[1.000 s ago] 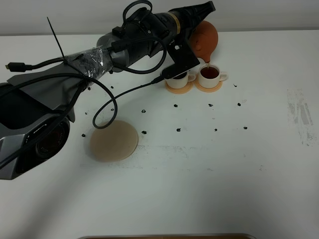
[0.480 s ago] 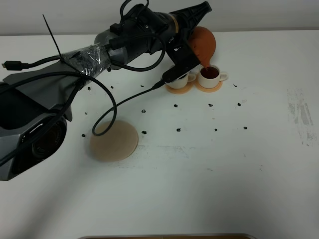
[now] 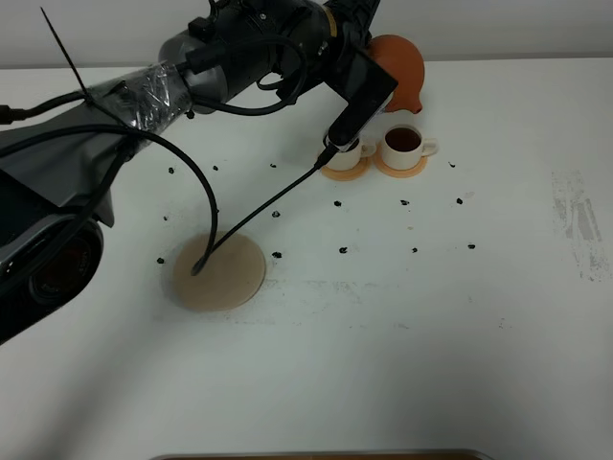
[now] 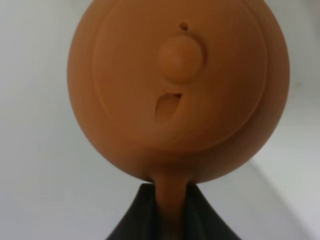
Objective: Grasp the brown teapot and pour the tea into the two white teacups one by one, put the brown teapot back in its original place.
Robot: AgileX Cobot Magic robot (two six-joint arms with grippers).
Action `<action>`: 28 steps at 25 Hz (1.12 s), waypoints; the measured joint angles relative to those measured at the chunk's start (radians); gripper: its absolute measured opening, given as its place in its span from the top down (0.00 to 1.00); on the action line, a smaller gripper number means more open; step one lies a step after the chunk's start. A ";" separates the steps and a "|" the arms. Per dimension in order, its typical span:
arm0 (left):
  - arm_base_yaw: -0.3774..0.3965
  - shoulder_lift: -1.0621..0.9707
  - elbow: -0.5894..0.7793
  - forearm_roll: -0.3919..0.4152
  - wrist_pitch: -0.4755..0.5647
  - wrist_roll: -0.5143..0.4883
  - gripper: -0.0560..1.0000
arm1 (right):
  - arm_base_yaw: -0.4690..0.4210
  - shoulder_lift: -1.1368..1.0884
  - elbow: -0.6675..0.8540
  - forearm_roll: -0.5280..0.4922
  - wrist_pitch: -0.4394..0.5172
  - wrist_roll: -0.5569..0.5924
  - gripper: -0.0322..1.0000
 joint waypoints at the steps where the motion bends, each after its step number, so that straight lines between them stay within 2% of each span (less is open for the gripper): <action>1: 0.000 -0.013 0.000 -0.033 0.041 -0.018 0.83 | 0.000 0.000 0.000 0.000 0.000 0.000 0.51; 5: 0.000 -0.064 0.000 -0.174 0.225 -0.136 0.83 | 0.000 0.000 0.000 0.000 0.000 0.000 0.51; 7: -0.002 -0.083 0.000 -0.226 0.304 -0.242 0.83 | 0.000 0.000 0.000 0.000 0.000 0.000 0.51; 12: -0.005 -0.106 0.033 -0.271 0.427 -0.528 0.83 | 0.000 0.000 0.000 0.000 0.000 0.000 0.51; 15: -0.005 -0.111 0.095 -0.283 0.424 -0.638 0.83 | 0.000 0.000 0.000 0.000 0.000 0.000 0.51; 20: -0.010 -0.117 0.225 -0.318 0.376 -0.690 0.83 | 0.000 0.000 0.000 0.000 0.000 0.000 0.51; 28: -0.010 -0.122 0.361 -0.337 0.228 -0.841 0.83 | 0.000 0.000 0.000 0.000 0.000 0.000 0.51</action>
